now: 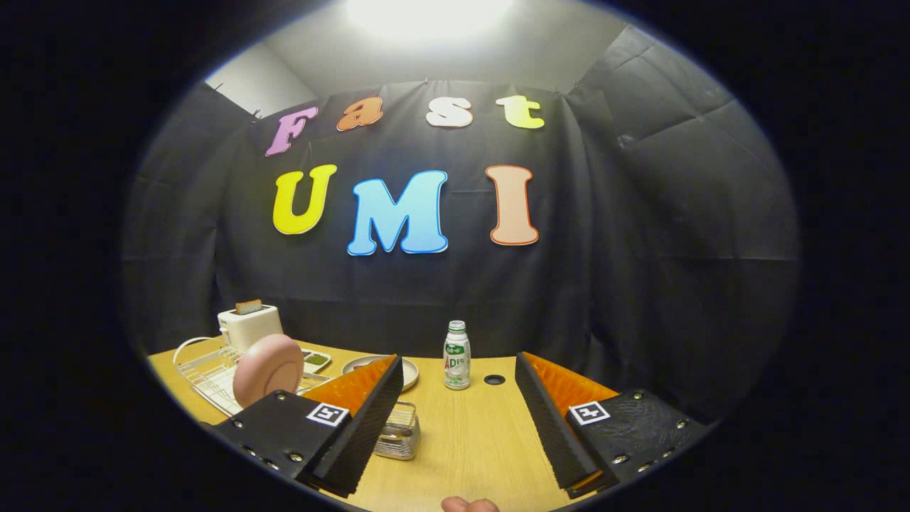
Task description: Take the plate from the dish rack, then take the spoon from the basket and place it into the plate.
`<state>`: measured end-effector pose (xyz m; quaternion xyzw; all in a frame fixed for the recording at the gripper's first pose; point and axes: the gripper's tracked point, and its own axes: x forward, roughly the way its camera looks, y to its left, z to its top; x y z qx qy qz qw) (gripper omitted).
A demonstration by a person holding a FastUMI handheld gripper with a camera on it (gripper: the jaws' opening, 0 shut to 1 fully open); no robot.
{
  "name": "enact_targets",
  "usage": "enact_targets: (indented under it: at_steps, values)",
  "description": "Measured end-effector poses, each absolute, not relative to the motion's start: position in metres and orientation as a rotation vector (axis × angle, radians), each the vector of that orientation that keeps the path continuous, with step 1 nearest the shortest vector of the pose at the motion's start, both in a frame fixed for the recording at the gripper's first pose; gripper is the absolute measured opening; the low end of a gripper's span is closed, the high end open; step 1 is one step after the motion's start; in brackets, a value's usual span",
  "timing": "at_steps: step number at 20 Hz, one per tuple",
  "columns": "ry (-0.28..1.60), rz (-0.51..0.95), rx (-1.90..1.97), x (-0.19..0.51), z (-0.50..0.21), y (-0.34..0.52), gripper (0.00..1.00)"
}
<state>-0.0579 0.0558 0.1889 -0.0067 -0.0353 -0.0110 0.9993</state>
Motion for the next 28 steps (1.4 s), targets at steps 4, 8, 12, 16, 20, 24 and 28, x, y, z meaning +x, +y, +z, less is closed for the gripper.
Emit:
enact_targets:
  at_steps: [4,8,12,16,20,24,28]
  values:
    - [-0.080,-0.014,-0.003,-0.064,0.223,0.088,0.97]
    - [-0.079,0.002,0.001,-0.060,0.243,0.119,0.97]
    - [-0.027,0.045,-0.038,-0.054,0.251,0.158,0.97]
    - [0.061,0.091,-0.038,-0.043,0.249,0.203,0.97]
    - [0.243,0.152,-0.054,-0.023,0.228,0.249,0.97]
    - [0.402,0.144,-0.057,-0.003,0.204,0.277,0.97]
    - [0.576,0.111,-0.075,0.011,0.172,0.295,0.97]
